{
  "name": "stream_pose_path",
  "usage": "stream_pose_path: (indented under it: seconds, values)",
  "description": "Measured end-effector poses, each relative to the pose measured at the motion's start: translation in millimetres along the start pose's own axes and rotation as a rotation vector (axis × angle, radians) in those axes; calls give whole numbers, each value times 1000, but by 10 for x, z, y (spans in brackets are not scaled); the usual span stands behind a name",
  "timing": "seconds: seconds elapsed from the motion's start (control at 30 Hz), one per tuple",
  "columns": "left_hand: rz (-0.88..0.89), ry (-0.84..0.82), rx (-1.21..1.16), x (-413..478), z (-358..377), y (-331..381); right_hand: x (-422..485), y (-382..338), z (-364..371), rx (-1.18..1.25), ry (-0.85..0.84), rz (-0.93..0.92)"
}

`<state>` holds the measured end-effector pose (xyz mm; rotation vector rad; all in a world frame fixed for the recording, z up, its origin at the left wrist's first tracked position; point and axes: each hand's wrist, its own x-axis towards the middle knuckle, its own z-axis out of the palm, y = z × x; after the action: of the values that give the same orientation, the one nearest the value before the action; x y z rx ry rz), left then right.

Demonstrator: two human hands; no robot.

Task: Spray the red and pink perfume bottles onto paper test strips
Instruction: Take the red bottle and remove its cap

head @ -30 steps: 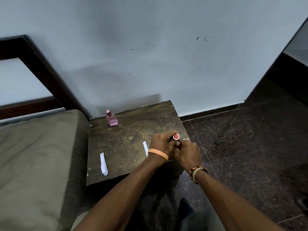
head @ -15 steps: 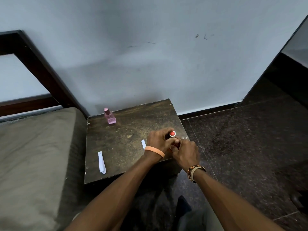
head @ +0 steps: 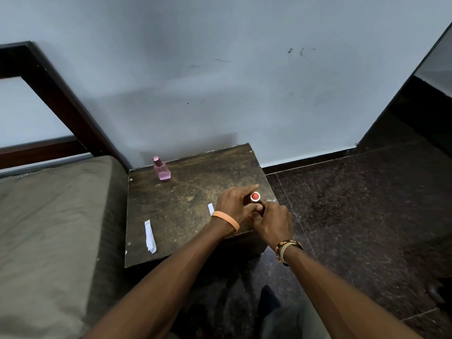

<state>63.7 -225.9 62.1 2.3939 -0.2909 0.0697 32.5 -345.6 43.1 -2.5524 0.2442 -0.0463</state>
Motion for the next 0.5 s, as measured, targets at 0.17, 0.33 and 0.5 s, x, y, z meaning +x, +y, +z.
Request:
stream_pose_path:
  seconds: [0.17,0.33,0.5]
  values:
    - [26,-82,21,-35,41,-10,-4,0,5,7,-1,6]
    - [-23,-28,4,-2,23,-10,-11,-2,5,12,0,4]
    - [69,-36,24,-19,16,-20,-10,6,14,-6,-3,16]
